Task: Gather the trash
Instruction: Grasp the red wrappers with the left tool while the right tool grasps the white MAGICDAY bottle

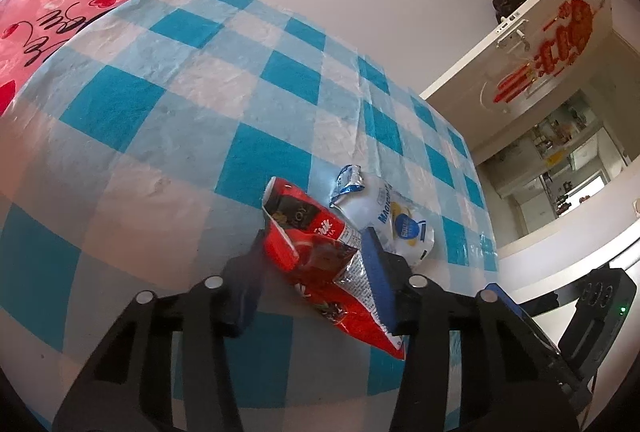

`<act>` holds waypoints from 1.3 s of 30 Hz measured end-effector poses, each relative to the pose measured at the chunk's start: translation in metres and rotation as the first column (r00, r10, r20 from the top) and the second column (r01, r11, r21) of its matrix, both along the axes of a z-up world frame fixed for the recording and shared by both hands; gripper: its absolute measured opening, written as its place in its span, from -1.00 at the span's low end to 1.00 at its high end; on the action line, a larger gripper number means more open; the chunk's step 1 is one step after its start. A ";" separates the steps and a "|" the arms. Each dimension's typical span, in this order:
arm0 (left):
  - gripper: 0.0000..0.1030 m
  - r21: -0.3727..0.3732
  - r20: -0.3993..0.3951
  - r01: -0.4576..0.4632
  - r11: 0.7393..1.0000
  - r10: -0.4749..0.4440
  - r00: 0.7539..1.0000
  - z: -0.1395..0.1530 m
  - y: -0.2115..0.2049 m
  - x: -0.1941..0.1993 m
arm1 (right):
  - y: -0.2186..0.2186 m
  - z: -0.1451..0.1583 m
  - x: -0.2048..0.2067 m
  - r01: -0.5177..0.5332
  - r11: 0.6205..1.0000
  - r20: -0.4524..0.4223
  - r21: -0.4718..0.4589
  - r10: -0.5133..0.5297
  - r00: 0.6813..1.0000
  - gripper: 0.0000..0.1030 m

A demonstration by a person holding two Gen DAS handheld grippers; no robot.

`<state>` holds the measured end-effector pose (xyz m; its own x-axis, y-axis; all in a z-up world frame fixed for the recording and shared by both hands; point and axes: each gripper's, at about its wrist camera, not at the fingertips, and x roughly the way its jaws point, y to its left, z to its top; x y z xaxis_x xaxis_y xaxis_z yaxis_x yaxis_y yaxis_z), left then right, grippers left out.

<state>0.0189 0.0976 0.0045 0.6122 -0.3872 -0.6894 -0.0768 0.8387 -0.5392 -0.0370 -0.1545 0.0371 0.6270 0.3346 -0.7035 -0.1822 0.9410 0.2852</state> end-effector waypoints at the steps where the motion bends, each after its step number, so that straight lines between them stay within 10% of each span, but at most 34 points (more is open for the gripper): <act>1: -0.17 0.001 0.003 -0.005 1.000 0.005 1.000 -0.001 0.001 0.000 | 0.001 0.000 0.001 -0.003 1.000 -0.002 -0.003 0.003 1.000 0.84; 39: -0.34 0.028 0.078 0.003 1.000 -0.005 0.997 0.014 0.060 -0.050 | 0.111 -0.027 0.075 -0.311 0.901 -0.066 -0.303 0.306 0.950 0.84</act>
<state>-0.0315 0.1580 0.0184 0.6631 -0.3707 -0.6502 -0.0320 0.8539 -0.5194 0.0383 -0.0434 0.0096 0.5147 0.2757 -0.8119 -0.4751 0.8799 -0.0024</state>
